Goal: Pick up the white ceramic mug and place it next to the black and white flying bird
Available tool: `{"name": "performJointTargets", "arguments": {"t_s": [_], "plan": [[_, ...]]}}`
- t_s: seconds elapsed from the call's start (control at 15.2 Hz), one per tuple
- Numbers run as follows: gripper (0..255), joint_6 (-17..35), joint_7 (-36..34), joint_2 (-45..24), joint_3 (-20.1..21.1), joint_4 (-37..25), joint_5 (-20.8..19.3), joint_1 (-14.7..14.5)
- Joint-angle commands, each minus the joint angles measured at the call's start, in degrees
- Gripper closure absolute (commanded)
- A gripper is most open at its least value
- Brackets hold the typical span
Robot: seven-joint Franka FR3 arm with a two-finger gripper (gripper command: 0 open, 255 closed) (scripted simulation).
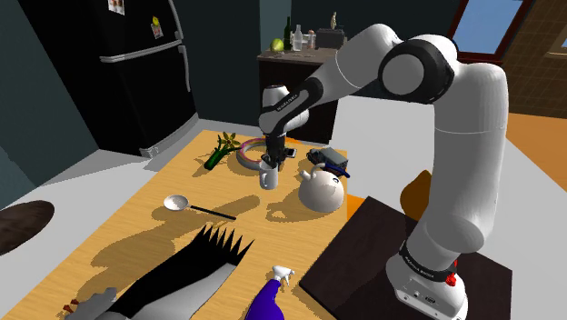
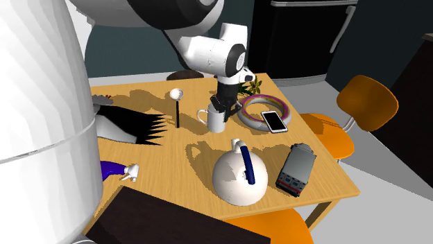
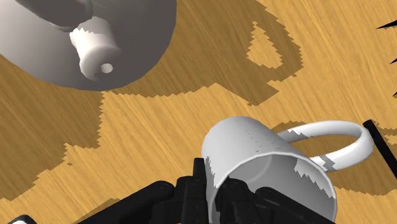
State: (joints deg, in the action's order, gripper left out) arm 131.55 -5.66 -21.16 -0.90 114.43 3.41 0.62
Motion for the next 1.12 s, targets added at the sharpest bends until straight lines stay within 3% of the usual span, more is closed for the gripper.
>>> {"name": "performJointTargets", "arguments": {"t_s": [0.0, 1.06], "plan": [[255, -1.16, -0.02, 1.06, -0.04, -0.08, -0.06, 0.02], [255, -11.71, -0.64, 7.82, -0.21, -3.88, -0.56, -0.03]]}}
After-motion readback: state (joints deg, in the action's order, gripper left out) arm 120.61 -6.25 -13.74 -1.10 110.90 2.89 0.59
